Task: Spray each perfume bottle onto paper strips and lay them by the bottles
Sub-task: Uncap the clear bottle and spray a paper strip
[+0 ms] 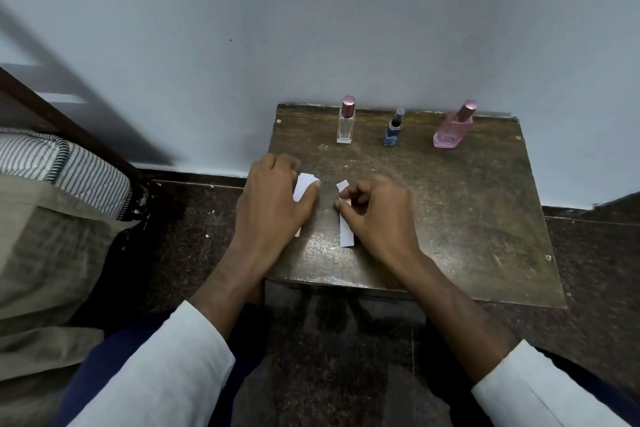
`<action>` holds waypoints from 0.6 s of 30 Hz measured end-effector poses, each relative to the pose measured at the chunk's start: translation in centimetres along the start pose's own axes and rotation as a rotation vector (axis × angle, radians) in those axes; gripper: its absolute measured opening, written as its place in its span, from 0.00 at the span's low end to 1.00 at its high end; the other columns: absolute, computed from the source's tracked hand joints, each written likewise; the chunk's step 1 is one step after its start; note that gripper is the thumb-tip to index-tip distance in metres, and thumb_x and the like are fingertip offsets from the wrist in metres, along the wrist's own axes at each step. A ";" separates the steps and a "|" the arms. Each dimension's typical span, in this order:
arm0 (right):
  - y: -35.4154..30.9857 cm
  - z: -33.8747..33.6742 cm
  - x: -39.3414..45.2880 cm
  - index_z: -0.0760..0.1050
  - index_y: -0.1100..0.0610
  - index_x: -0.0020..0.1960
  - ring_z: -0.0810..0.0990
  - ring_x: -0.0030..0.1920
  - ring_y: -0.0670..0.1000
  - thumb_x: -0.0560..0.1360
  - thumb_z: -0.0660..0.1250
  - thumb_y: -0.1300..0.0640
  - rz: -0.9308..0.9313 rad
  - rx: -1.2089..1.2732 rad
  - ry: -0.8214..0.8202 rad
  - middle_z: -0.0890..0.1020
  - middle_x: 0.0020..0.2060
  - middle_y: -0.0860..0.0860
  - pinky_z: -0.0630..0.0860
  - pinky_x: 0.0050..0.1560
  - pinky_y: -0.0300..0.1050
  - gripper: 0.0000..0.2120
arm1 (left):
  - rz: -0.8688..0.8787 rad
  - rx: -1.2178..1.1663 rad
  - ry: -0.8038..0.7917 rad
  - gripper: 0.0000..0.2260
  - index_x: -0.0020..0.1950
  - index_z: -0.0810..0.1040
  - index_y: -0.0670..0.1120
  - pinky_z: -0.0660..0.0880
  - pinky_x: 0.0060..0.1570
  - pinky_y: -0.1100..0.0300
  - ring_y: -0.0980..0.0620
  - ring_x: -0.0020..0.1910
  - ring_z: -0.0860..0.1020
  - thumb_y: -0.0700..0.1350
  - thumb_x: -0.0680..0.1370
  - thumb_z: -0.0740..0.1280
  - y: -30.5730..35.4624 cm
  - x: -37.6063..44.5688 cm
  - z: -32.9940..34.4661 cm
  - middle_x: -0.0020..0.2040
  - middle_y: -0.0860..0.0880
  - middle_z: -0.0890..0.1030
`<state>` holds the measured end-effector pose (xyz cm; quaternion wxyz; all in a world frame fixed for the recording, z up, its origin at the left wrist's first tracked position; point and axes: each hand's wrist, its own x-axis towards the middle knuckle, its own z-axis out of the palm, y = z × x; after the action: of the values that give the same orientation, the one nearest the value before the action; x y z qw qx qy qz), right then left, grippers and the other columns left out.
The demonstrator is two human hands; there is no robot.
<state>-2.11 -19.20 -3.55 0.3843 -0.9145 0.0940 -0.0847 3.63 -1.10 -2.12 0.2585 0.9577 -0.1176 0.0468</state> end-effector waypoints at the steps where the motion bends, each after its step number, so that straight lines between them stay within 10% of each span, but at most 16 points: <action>1: 0.1 0.0 0.0 0.87 0.51 0.47 0.79 0.41 0.44 0.73 0.81 0.54 -0.004 -0.043 0.001 0.80 0.41 0.47 0.74 0.43 0.39 0.05 | 0.009 -0.023 0.006 0.16 0.61 0.80 0.49 0.76 0.50 0.56 0.50 0.56 0.77 0.58 0.80 0.73 0.1 0.1 0.0 0.52 0.53 0.79; 11: -1.7 -1.5 1.7 0.84 0.57 0.61 0.77 0.44 0.35 0.77 0.76 0.61 -0.181 0.092 0.366 0.80 0.51 0.50 0.75 0.48 0.29 0.13 | 0.051 -0.244 0.059 0.15 0.65 0.81 0.50 0.79 0.55 0.60 0.58 0.50 0.79 0.51 0.80 0.73 2.9 2.3 0.9 0.58 0.53 0.81; 18: -2.1 -1.2 4.8 0.73 0.57 0.78 0.82 0.61 0.52 0.81 0.69 0.66 -0.283 0.093 0.289 0.76 0.69 0.55 0.81 0.62 0.45 0.26 | 0.055 -0.280 0.013 0.27 0.82 0.67 0.46 0.75 0.68 0.54 0.48 0.68 0.78 0.47 0.84 0.69 4.6 4.1 2.0 0.74 0.48 0.75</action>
<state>2.43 -19.75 -0.82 0.3931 -0.8781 0.0144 -0.2724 6.55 -6.76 -1.01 0.3889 0.9083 -0.1476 0.0434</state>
